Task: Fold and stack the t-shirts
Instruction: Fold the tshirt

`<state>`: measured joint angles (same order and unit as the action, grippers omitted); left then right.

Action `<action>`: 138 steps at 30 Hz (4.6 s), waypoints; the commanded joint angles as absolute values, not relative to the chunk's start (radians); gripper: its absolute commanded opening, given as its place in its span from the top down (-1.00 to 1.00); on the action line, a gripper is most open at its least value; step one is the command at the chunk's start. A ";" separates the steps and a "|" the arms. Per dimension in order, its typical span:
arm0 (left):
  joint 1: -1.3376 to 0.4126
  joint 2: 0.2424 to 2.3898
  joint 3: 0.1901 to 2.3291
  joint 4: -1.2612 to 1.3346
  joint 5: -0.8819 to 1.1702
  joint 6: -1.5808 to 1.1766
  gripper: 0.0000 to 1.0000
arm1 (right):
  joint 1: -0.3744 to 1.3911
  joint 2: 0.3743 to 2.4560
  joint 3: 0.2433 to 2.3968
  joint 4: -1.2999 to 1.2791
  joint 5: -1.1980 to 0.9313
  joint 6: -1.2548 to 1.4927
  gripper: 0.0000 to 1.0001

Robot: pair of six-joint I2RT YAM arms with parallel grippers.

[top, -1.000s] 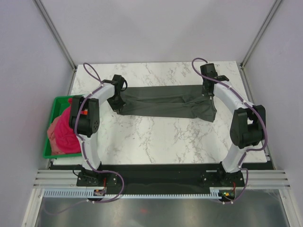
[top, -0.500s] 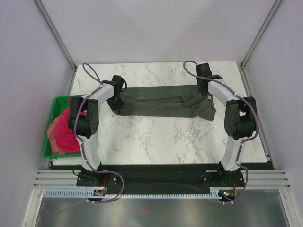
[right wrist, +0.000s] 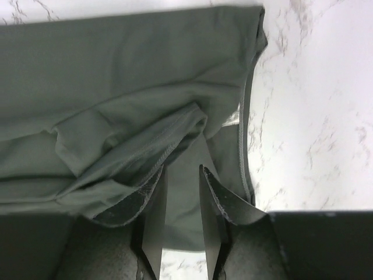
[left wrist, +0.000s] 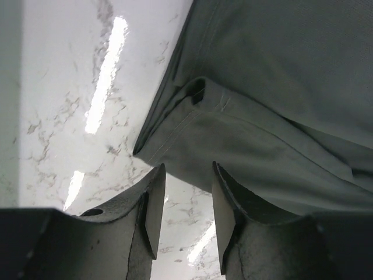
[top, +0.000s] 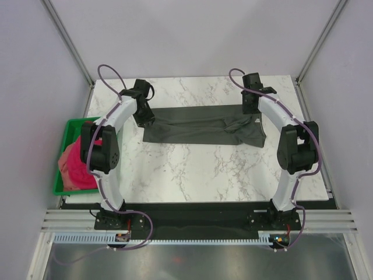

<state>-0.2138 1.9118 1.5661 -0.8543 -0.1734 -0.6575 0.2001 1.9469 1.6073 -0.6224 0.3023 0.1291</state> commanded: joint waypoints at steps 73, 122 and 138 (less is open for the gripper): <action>-0.193 2.037 1.522 -0.847 -0.166 -0.572 0.72 | -0.124 1.687 1.058 -0.543 0.169 0.586 0.93; -0.314 1.629 1.310 -0.721 0.212 -0.449 -0.03 | 0.129 1.948 1.387 -0.526 0.285 1.134 0.10; -0.316 1.624 1.305 -0.712 0.215 -0.454 -0.03 | 0.207 1.924 1.440 -0.497 0.402 1.002 1.00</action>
<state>-0.3138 1.6615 1.3064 -0.7452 0.1936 -0.4881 0.1631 1.9617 1.3861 -0.5316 0.3313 1.0733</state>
